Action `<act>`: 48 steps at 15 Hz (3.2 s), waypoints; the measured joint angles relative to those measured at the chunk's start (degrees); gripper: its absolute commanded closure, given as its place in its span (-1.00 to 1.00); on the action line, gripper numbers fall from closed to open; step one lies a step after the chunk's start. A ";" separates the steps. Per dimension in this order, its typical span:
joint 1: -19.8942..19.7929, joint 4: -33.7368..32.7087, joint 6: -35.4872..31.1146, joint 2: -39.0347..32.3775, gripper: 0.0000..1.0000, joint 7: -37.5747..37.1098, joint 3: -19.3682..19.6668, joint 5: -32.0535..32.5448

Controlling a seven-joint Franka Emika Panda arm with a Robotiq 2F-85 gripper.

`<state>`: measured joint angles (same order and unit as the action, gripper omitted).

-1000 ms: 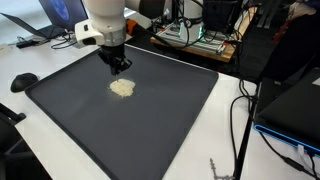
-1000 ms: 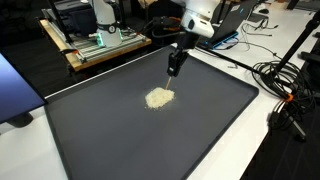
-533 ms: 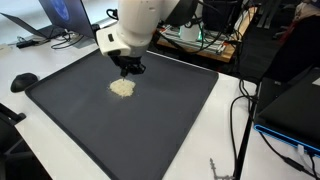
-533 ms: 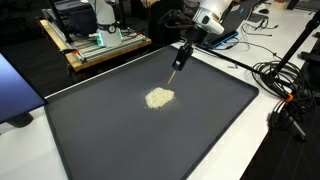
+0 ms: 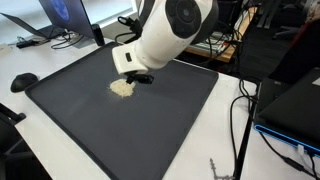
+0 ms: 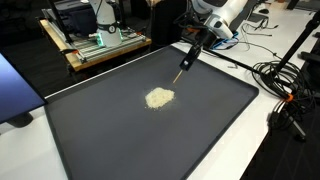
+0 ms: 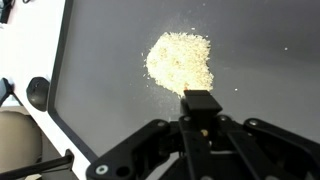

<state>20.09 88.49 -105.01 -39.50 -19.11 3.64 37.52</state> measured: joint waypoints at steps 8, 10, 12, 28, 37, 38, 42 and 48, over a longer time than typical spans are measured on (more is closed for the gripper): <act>2.81 -14.76 11.63 -11.13 0.94 -0.62 -0.20 0.10; 2.88 -18.24 13.84 -14.02 0.94 -0.59 -0.20 0.09; 2.88 -21.31 15.73 -16.63 0.94 -0.35 -0.19 0.04; -14.18 -28.85 14.35 -15.75 0.94 17.73 -1.00 -17.10; -27.48 -24.53 4.54 -10.98 0.94 30.59 -3.75 -32.08; -29.16 -23.16 3.21 -10.41 0.94 32.64 -4.23 -34.09; -35.70 -16.78 -1.34 -7.88 0.94 41.01 -6.12 -42.02; -43.55 -7.19 -4.93 -3.85 0.94 52.81 -8.19 -53.61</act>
<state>-23.46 81.30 -109.94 -43.36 33.71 -4.55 -16.08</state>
